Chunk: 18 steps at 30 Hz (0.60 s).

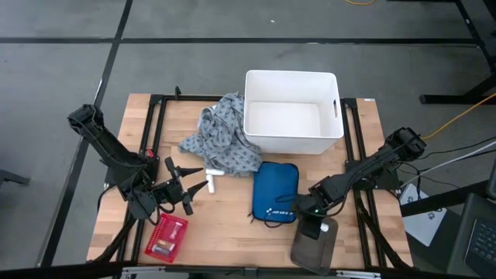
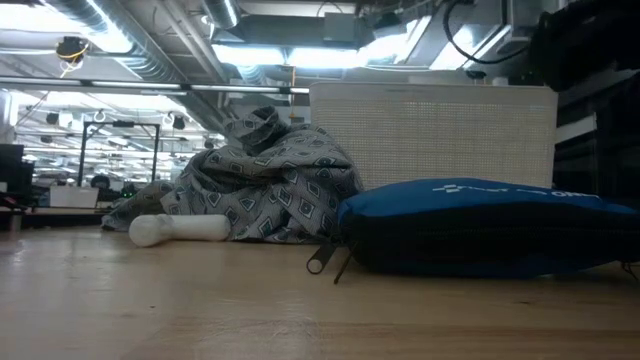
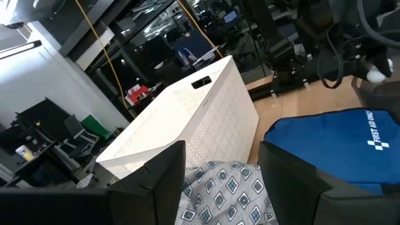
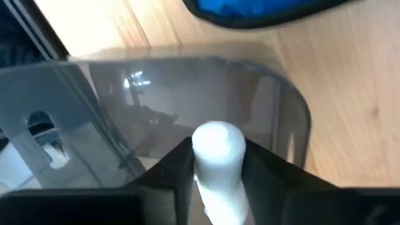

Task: Pick & Place Medicine items
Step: Put the bottom white rolled gauze into the black bin, then put the top white rolled gauze into the black bin

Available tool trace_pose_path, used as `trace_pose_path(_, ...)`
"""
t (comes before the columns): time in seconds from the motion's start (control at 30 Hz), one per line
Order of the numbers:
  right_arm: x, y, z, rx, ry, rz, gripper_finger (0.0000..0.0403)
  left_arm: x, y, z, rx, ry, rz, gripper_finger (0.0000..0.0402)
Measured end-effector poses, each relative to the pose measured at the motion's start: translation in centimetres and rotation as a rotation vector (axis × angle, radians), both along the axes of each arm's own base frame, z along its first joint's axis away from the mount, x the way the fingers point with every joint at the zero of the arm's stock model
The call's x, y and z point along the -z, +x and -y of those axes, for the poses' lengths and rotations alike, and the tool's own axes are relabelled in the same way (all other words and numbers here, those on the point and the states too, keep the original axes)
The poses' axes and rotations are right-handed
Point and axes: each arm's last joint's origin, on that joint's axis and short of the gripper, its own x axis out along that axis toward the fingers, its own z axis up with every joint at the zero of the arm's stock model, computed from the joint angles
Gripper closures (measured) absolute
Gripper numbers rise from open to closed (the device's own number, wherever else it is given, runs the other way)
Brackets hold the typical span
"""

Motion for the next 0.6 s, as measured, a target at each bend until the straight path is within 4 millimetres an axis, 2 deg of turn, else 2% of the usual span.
trace_pose_path(0.17,0.0,0.1,0.0,0.007,-0.001,0.007,0.0217,0.0,0.0,0.0,0.000,-0.001,0.001,0.0203)
trace_pose_path(0.3,0.0,0.1,-0.1,0.004,0.010,0.000,0.0185,0.0,0.0,0.0,0.003,-0.002,0.000,0.0203)
trace_pose_path(0.5,-0.3,0.7,-0.6,-0.019,0.086,0.065,0.0175,0.2,0.2,0.5,0.185,-0.074,-0.018,0.0203)
trace_pose_path(0.6,-0.5,1.4,-0.9,-0.042,0.135,0.148,0.0181,0.6,0.5,0.2,0.205,-0.109,-0.041,0.0203)
